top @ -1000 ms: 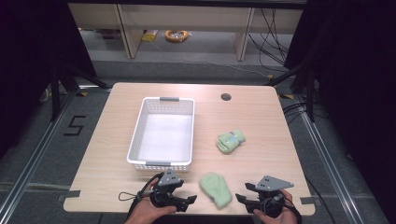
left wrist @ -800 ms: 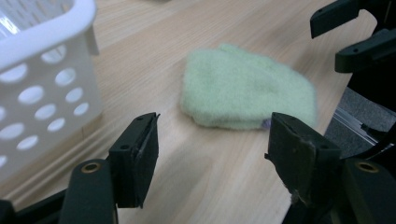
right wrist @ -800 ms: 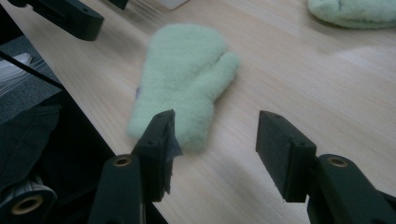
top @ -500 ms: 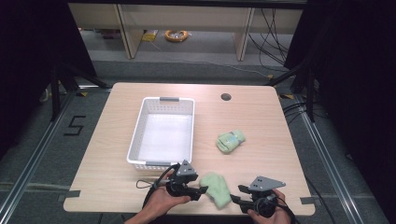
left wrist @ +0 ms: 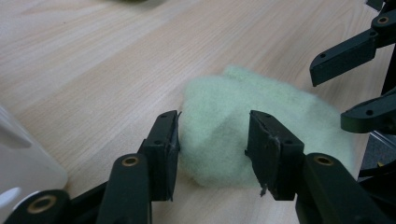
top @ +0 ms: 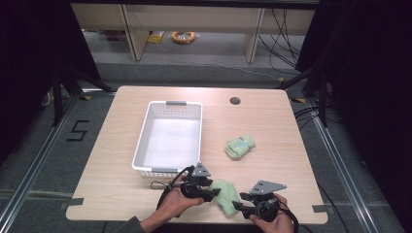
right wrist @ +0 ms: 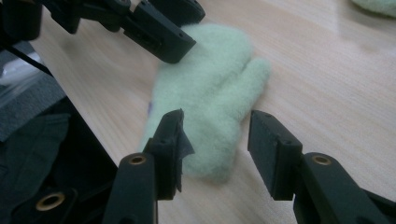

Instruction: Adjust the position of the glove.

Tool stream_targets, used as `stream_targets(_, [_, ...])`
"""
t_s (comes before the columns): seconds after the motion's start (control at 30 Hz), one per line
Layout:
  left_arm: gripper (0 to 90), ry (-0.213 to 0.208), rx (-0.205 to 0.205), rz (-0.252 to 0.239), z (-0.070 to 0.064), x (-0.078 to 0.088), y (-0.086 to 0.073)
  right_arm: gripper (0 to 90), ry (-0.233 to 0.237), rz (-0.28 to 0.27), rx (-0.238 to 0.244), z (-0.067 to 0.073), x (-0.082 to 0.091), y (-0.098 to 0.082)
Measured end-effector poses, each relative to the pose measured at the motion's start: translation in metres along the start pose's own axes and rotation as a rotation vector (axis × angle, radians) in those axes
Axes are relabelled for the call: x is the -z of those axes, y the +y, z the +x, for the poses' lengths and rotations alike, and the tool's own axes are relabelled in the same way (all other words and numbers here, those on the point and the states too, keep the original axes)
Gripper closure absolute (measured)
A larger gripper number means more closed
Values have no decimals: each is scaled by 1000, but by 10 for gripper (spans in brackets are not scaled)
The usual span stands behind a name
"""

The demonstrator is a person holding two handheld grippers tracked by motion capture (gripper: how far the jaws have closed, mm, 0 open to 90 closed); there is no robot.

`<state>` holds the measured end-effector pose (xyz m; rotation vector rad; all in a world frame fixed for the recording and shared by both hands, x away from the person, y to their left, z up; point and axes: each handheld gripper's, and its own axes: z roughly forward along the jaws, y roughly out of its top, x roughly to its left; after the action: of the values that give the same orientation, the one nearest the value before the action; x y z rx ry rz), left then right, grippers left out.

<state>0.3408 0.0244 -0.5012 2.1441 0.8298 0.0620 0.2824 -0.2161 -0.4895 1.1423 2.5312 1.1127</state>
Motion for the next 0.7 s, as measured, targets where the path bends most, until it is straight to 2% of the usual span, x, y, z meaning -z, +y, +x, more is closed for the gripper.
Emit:
stream_targets(0.03, [541, 0, 14, 1, -1, -1, -1, 569, -8, 0, -17, 2, -3, -1])
stream_targets(0.07, [546, -2, -9, 13, 0, -2, -1, 578, -16, 13, -7, 1, -5, -1])
stream_targets(0.1, [553, -6, -10, 18, 0, -2, -2, 586, -19, 43, -2, 1, -6, -1])
stream_targets(0.13, [573, -5, 4, 9, -1, -4, -3, 602, -14, 49, -7, 0, -9, -2])
stream_targets(0.17, [588, -6, 1, 21, 0, -3, -4, 617, -7, 57, -4, 0, -9, -3])
stream_targets(0.23, [635, -12, -2, 27, 1, -3, -4, 649, 2, 43, -7, -1, -11, -3])
stream_targets(0.3, [686, -12, 6, 17, 0, -3, -4, 667, -3, 53, -1, -1, -11, -3])
stream_targets(0.33, [686, -11, -4, 23, -2, -2, -4, 684, -1, 52, -2, -1, -11, -3])
stream_targets(0.37, [722, -15, -28, 30, -3, -1, -5, 738, 1, 33, 1, -2, -12, -4])
stream_targets(0.4, [735, -17, -3, 13, -5, -1, -5, 767, 1, 31, 1, -2, -12, -4])
stream_targets(0.5, [773, -26, 6, 10, -6, 0, -6, 808, 1, 47, 20, -3, -9, -3])
stream_targets(0.53, [791, -51, 23, 8, -6, 2, -7, 824, -2, 43, 43, -3, -7, -2])
stream_targets(0.6, [803, -65, 34, -5, -8, 5, -7, 830, -5, 30, 63, -4, -7, -1])
stream_targets(0.67, [804, -80, 36, -18, -11, 9, -7, 831, -3, 43, 87, -6, -2, 2])
stream_targets(0.7, [805, -88, 43, -23, -14, 11, -7, 831, -9, 41, 113, -9, 1, 5])
